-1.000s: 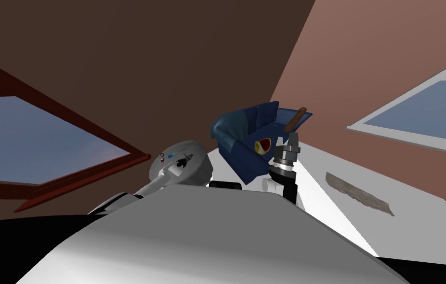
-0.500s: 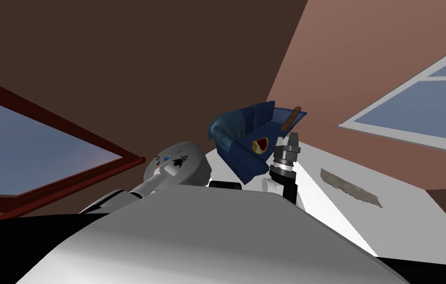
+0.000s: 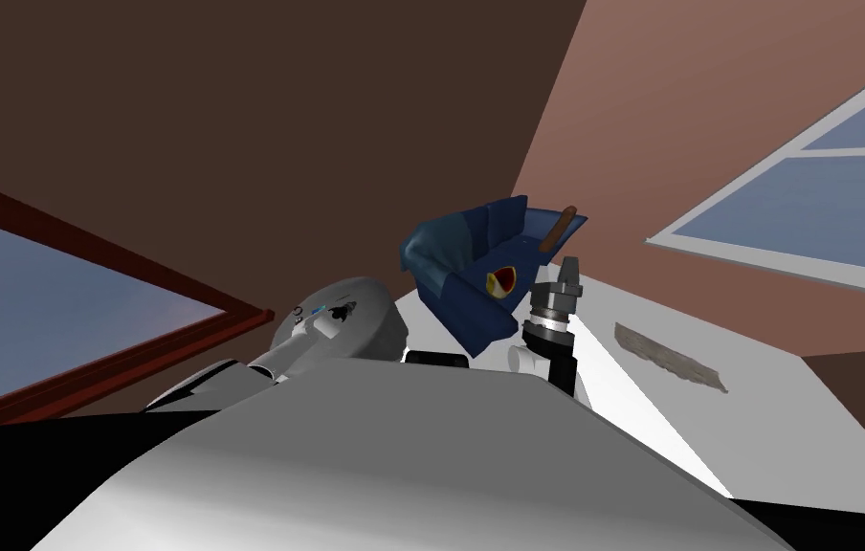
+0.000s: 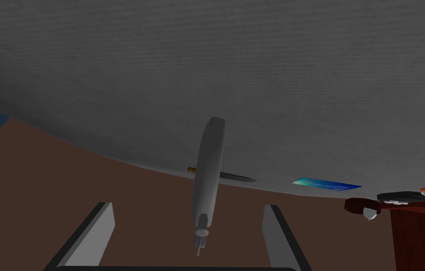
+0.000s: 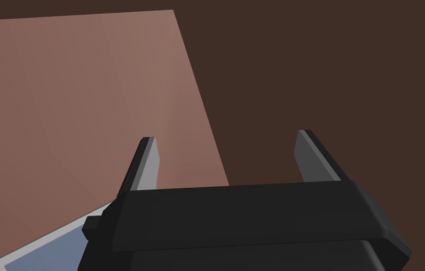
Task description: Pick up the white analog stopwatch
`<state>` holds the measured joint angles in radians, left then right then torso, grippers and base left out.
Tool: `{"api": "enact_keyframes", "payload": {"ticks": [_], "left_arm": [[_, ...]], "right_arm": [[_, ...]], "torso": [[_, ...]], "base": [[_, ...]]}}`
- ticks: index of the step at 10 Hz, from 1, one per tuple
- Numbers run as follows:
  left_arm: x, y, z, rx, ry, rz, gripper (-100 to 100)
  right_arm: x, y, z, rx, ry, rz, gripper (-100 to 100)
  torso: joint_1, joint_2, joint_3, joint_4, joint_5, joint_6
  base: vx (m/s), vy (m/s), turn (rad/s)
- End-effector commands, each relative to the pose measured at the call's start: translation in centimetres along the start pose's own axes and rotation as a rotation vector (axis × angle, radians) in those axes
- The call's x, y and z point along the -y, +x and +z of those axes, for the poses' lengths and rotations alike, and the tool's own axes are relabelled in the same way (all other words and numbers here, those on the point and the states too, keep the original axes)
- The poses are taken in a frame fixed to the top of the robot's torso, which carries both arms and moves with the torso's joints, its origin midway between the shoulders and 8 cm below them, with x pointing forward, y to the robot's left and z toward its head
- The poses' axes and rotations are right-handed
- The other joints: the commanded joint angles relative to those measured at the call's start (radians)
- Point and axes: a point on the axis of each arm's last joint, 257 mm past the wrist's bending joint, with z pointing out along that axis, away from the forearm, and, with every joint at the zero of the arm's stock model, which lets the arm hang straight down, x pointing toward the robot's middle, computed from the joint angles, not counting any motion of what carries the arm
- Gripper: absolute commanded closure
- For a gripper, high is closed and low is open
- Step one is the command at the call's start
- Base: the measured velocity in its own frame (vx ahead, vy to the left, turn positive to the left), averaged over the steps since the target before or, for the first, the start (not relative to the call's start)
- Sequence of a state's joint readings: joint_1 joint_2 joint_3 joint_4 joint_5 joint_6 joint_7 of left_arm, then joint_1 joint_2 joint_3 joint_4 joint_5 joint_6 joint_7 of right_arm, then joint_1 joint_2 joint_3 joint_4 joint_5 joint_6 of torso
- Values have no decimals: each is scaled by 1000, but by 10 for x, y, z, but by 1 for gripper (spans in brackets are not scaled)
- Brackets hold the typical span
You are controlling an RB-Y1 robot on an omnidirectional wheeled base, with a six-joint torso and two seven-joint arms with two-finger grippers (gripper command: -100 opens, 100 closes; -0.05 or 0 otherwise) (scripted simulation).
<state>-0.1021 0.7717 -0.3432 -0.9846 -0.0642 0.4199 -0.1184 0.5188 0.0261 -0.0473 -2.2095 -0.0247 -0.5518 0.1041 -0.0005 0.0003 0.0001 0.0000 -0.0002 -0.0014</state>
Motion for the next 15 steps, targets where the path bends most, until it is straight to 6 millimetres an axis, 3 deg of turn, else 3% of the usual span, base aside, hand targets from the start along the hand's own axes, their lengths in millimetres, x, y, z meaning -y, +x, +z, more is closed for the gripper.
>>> {"api": "enact_keyframes", "payload": {"ticks": [1,2,5,7,9,11,12,13,14,15], "left_arm": [[0,0,0,0,0,0,0],[-25,-2,2,8,-18,-18,-100],[-71,-6,3,24,-49,-51,-100],[-79,-4,4,21,-58,-51,-100],[-105,-5,2,26,-76,-67,-100],[-153,-6,-4,35,-116,-99,-100],[-157,-4,-5,32,-113,-99,-100],[-184,-3,-10,34,-139,-115,-100],[-183,-2,-10,33,-131,-114,-100],[-209,0,-17,34,-149,-131,-100]], "right_arm": [[0,0,0,0,0,0,0],[0,0,0,0,0,0,0],[0,0,0,0,0,0,0],[0,0,0,0,0,0,0],[0,0,0,0,0,0,0],[0,0,0,0,0,0,0],[0,0,0,0,0,0,0],[0,0,0,0,0,0,0],[0,0,0,0,0,0,0],[0,0,0,0,0,0,0]], "torso": [[0,0,0,0,0,0],[0,1,0,0,0,0],[-3,-1,0,0,-1,0],[-2,-1,0,0,0,0],[-2,0,0,0,0,1],[-2,-1,0,0,0,0],[-3,-1,-1,0,-1,1],[-3,-1,-1,0,-1,0],[-2,-1,0,0,-1,0],[-2,0,0,0,0,0]], "base": [[0,0,0],[16,-30,-163],[30,-51,-181],[17,-21,-27],[16,-32,-138],[38,-52,-210],[34,-41,-85],[32,-41,-157],[21,-26,-79],[24,-37,-165]]}}
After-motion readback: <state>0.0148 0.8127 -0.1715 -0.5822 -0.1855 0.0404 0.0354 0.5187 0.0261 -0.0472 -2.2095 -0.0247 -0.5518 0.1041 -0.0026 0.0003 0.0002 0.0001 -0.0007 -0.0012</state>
